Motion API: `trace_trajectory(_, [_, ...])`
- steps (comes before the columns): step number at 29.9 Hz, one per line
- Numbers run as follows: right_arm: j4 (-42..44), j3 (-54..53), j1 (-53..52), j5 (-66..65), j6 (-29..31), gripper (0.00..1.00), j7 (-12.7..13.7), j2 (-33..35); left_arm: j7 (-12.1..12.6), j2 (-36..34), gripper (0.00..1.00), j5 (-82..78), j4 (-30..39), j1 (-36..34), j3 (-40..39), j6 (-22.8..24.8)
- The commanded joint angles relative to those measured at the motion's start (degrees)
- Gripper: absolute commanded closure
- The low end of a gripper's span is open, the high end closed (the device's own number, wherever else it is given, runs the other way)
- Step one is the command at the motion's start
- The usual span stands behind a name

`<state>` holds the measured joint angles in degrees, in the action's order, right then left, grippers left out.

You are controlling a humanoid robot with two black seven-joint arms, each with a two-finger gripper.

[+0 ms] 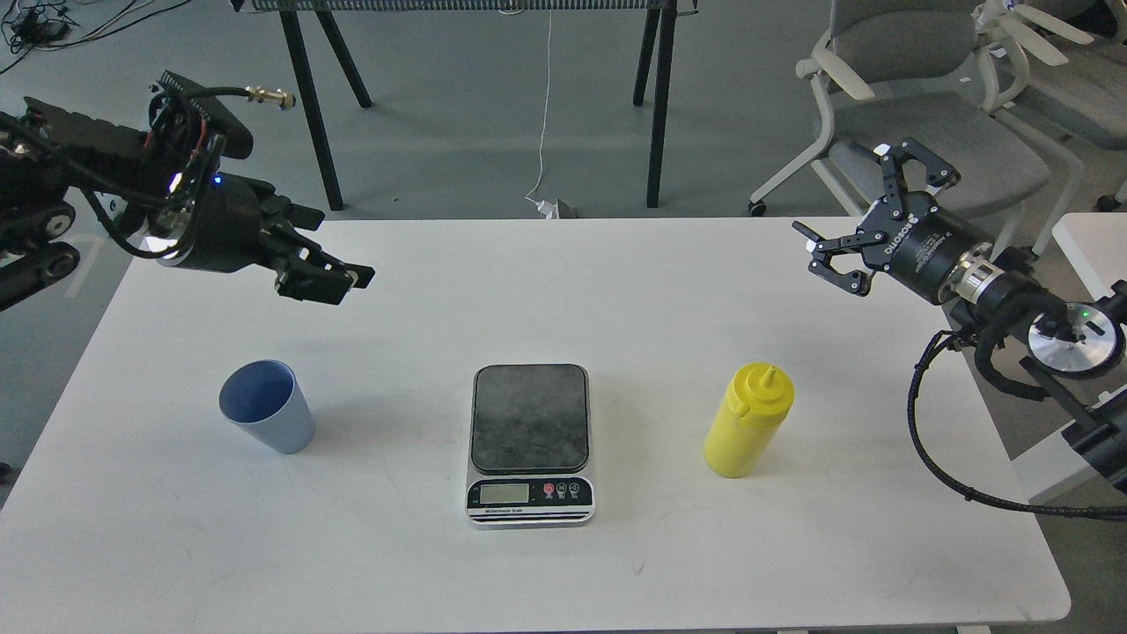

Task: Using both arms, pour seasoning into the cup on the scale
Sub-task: 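Move the left gripper down over the blue cup, then close the left gripper on the blue cup's rim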

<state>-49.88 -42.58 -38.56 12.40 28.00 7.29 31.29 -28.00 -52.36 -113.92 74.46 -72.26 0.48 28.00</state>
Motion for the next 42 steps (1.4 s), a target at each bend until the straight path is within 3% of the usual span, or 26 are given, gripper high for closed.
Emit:
trace_trajectory(1, [-0.04,-0.05,0.24,-0.01,0.0,0.0,0.01,0.09,0.0,0.33,0.01,-3.41,-0.01,-0.07,4.25,0.0])
trace_trajectory(14, [-0.57,-0.05,0.77,-0.01,0.0,0.0,0.01,0.09,0.0,-0.02,0.02,-5.6,-1.24,0.28,10.59,0.0])
trace_trajectory(42, [-0.92,-0.13,1.74,-0.01,0.0,0.0,0.01,0.26,0.0,3.67,0.03,-6.49,-12.23,0.63,16.92,0.0])
